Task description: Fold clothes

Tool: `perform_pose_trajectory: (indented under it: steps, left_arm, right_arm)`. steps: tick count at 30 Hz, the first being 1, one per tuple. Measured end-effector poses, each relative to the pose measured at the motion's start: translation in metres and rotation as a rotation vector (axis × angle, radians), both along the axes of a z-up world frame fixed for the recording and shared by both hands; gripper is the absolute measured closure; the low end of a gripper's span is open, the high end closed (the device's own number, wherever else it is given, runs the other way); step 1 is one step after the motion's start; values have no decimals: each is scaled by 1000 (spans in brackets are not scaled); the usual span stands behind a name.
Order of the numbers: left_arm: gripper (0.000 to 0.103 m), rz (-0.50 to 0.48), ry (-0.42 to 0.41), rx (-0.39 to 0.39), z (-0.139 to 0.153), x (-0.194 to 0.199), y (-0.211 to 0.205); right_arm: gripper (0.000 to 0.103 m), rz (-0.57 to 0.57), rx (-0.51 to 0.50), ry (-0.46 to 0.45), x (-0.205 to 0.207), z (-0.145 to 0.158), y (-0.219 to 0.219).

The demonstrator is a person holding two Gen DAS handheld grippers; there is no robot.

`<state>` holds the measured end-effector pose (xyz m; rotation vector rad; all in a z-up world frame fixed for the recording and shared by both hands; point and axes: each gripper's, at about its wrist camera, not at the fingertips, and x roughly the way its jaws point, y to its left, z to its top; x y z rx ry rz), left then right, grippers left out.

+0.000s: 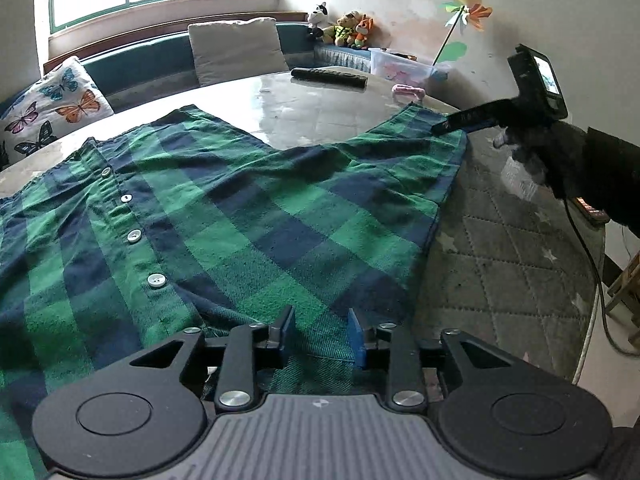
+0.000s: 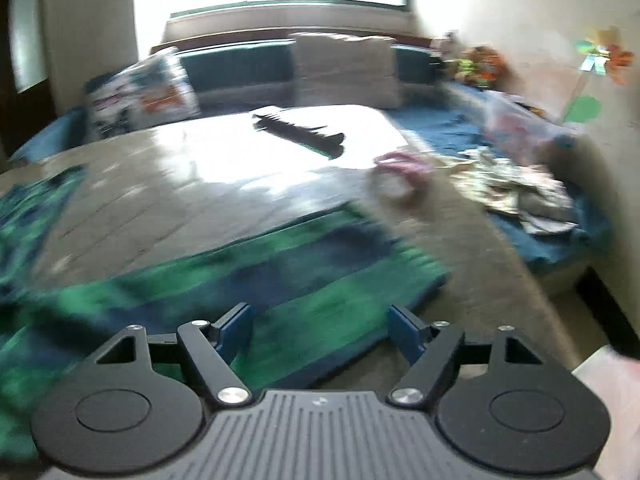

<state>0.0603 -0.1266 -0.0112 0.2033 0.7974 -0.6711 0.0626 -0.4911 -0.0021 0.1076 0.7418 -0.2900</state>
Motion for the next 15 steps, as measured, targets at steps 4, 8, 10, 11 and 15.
perform_pose_trajectory:
  steps: [4,8,10,11,15]
  left_arm:
    - [67,1,0,1,1,0,-1]
    - [67,7,1,2,1,-1,-1]
    - [66,10,0,1,2,-1,-1]
    - [66,12,-3,-1,3,-2,0]
    - [62,27,-25,-8,11,-4,4]
  right_arm:
    - [35,-96,16,-9,7,-4,-28]
    - [46,-104,16,-23,8,-6,-35]
    - [61,-105,14,-30,8,-6,-35]
    - [81,-103,20,-32,7,-5,-34]
    - [96,-98,49,-47,3,6,-30]
